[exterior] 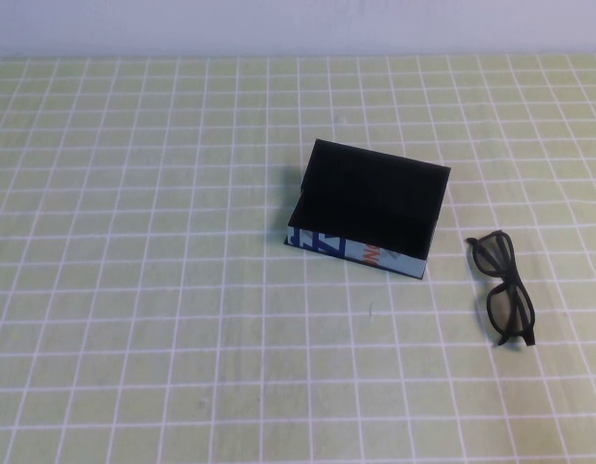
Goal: Take glasses out of glasses case
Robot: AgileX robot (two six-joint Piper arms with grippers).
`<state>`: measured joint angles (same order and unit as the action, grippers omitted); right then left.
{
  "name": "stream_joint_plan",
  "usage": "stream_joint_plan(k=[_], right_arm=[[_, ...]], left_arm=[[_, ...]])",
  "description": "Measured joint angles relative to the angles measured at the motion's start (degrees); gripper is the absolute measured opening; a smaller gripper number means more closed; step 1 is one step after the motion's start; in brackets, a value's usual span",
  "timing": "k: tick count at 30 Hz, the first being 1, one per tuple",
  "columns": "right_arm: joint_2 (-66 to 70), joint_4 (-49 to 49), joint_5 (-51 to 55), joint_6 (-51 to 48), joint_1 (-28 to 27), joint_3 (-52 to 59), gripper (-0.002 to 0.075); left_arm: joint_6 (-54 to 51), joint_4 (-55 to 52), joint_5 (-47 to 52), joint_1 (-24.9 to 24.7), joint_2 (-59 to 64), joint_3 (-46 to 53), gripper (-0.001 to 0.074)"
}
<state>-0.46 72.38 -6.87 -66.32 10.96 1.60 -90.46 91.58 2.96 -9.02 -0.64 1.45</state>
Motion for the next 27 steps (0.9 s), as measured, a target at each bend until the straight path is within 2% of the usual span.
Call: stream_joint_plan(k=[3, 5, 9, 14, 17, 21, 27], right_arm=[[0.0, -0.6, -1.2, 1.5, 0.0, 0.0, -0.0017], [0.0, -11.1, -0.8, 10.7, -0.6, 0.0, -0.0017], [0.0, -38.2, 6.1, 37.7, -4.4, 0.0, -0.0017], [0.0, -51.8, 20.3, 48.7, -8.4, 0.0, -0.0017], [0.0, -57.4, 23.3, 54.0, -8.5, 0.0, -0.0017], [0.0, -59.9, 24.4, 62.0, -8.3, 0.0, -0.0017], [0.0, -60.4, 24.6, 63.8, -8.2, 0.0, -0.0017]], left_arm=[[0.0, 0.0, 0.0, 0.0, 0.0, 0.0, -0.0004], [0.0, 0.0, 0.0, 0.0, 0.0, 0.0, -0.0004], [0.0, 0.0, 0.0, 0.0, 0.0, 0.0, -0.0004], [0.0, 0.0, 0.0, 0.0, 0.0, 0.0, -0.0004], [0.0, 0.0, 0.0, 0.0, 0.0, 0.0, -0.0004], [0.0, 0.0, 0.0, 0.0, 0.0, 0.0, -0.0004], [0.0, 0.0, 0.0, 0.0, 0.0, 0.0, -0.0004]])
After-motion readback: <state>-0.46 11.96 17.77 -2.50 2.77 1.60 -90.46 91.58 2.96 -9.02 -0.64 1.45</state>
